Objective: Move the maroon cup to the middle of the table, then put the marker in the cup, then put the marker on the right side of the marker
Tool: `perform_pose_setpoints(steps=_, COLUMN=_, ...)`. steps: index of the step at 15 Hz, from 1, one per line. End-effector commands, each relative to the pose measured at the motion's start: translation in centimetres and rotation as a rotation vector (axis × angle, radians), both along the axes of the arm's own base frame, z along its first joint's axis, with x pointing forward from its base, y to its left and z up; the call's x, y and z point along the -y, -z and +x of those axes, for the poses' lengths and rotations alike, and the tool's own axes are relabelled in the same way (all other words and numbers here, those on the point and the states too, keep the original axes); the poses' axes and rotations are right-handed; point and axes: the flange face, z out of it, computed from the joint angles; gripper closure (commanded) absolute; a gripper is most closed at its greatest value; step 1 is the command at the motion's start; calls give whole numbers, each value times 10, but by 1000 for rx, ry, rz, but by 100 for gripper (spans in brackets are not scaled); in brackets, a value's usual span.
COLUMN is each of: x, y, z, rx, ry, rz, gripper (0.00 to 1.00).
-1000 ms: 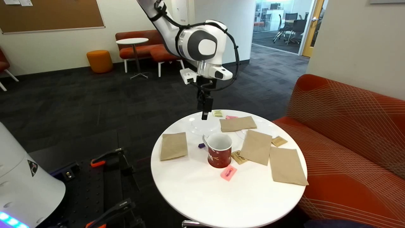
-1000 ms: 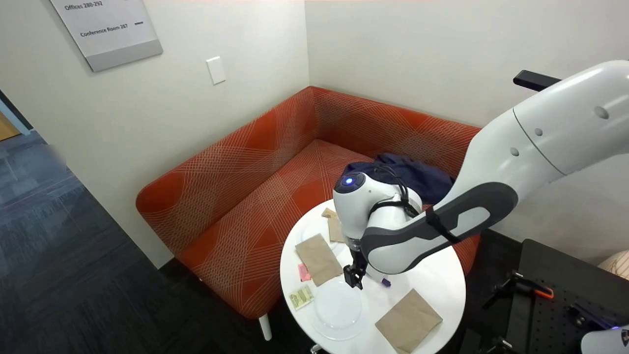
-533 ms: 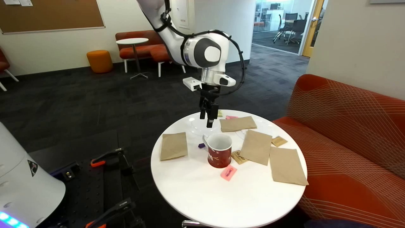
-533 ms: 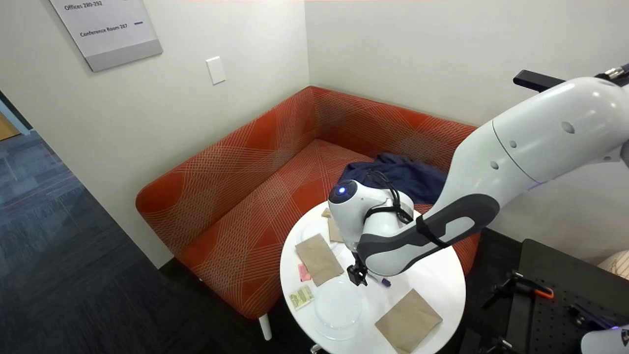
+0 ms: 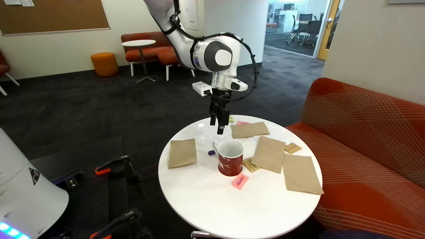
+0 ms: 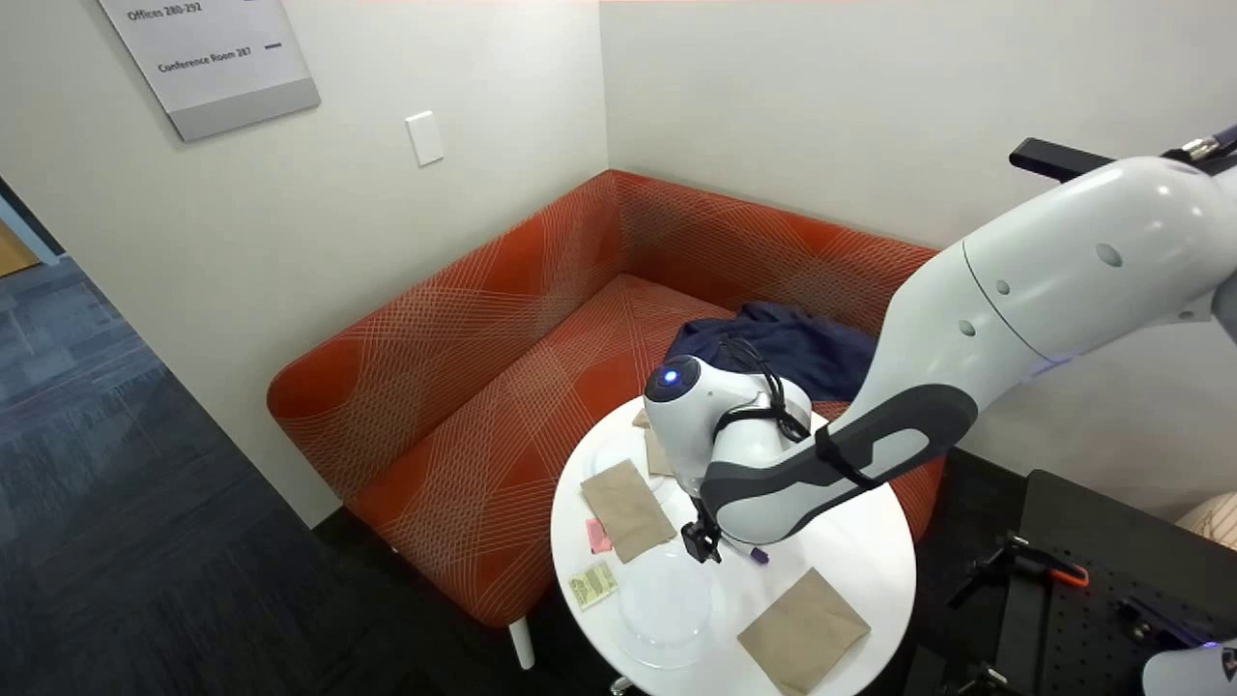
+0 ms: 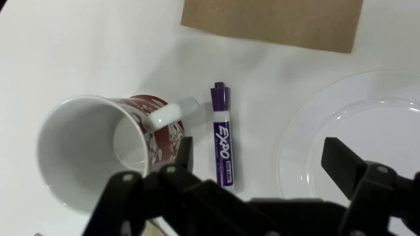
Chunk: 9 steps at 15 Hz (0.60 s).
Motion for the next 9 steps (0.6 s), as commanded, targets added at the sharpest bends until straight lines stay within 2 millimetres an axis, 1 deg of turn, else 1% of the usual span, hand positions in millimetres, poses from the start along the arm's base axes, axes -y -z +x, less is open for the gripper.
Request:
perform_pose_setpoints(steps=1, x=1, y=5, z=1, rx=7, ry=-18, rz=-11, gripper=0)
perform_pose_setpoints(steps=9, x=8, y=20, z=5, rx=23, ry=-77, rz=-36, gripper=0)
